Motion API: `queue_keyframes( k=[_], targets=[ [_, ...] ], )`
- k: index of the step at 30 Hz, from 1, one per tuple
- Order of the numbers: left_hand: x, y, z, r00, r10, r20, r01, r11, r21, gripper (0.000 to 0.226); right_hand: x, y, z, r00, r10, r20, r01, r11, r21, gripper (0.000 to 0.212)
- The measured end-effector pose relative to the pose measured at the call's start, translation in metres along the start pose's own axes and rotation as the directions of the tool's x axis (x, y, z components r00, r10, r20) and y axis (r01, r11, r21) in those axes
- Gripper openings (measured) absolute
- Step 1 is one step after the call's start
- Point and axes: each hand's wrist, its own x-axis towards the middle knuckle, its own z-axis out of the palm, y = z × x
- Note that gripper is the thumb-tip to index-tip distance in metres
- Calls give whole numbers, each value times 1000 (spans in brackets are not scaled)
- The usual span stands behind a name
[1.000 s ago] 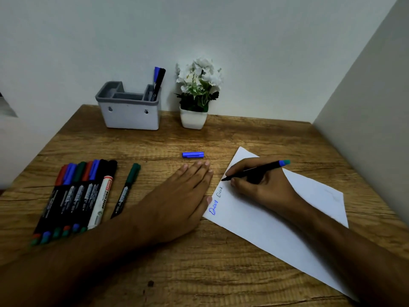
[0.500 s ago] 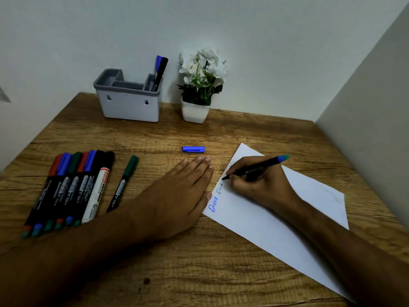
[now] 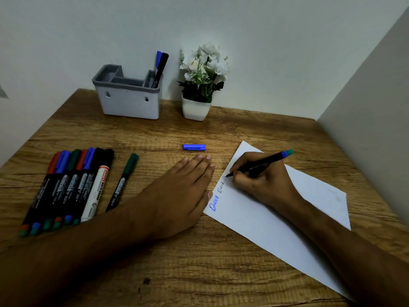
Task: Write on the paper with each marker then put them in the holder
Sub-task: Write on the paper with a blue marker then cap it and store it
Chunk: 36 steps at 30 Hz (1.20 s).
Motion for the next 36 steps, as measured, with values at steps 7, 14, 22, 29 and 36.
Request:
queue_keyframes(
  k=[7,14,22,29,36],
  targets=[
    [0,1,-2,1000,-8,25,8,1000,-14,63,1,1,0,1000,17,-17,-17,1000,6,18],
    [0,0,0,1000,-8,19,8,1000,-22,63,2,2,1,998,49,-42,-48,999,19,19],
    [0,0,1,1000,-7,-3,7,1000,-25,63,2,2,2,993,79,-90,-78,997,23,18],
    [0,0,0,1000,-7,20,7,1000,-14,63,3,1,2,994,70,-82,-70,998,1,17],
    [0,-1,1,1000,-3,-4,3,999,-40,62,3,3,2,992,96,-78,-94,995,28,16]
  ],
)
